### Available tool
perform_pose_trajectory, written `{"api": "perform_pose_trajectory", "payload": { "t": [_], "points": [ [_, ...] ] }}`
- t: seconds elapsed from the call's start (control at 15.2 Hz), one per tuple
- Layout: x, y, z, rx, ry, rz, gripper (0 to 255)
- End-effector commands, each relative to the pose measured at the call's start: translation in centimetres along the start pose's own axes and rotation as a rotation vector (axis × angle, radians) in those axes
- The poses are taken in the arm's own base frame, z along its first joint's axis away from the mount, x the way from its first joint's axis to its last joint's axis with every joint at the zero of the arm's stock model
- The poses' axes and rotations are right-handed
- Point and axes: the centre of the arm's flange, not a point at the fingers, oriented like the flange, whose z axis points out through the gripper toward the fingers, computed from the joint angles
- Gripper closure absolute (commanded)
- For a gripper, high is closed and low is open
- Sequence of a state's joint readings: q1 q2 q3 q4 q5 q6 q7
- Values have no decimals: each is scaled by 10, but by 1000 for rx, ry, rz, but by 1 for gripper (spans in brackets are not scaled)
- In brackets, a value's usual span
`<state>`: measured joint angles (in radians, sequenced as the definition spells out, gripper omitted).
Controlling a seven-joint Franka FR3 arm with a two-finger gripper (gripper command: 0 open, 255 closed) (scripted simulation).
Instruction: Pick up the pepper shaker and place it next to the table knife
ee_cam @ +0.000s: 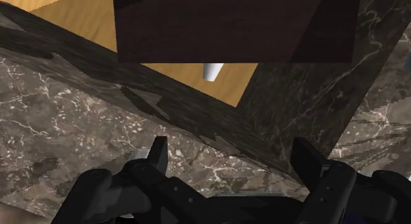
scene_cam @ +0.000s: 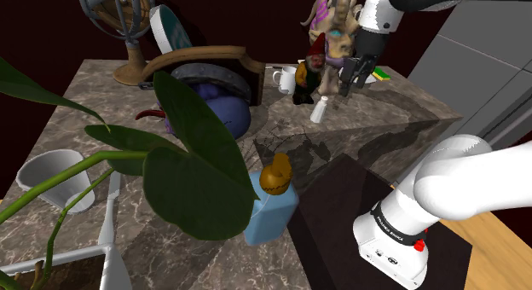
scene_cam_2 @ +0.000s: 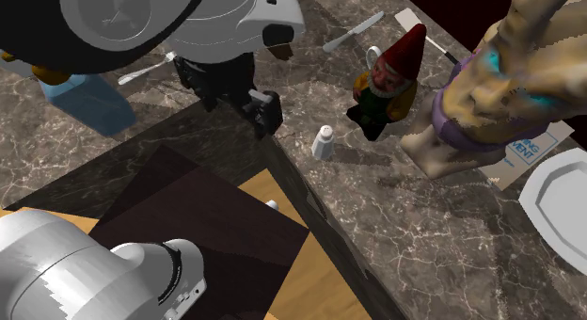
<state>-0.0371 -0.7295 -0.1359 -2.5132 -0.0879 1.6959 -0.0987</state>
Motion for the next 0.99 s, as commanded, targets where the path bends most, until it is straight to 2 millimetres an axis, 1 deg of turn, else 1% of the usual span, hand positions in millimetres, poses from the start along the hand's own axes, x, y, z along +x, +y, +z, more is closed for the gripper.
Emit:
{"api": "perform_pose_trajectory", "payload": {
  "t": [0.0, 0.4, 0.86, 0.92],
  "points": [
    [14, 12, 16, -17, 18, -27, 0],
    [56, 50, 60, -64, 64, -101, 0],
    [111, 91, 106, -119, 118, -188, 0],
    [111, 92, 107, -120, 118, -189, 0]
  ]
}}
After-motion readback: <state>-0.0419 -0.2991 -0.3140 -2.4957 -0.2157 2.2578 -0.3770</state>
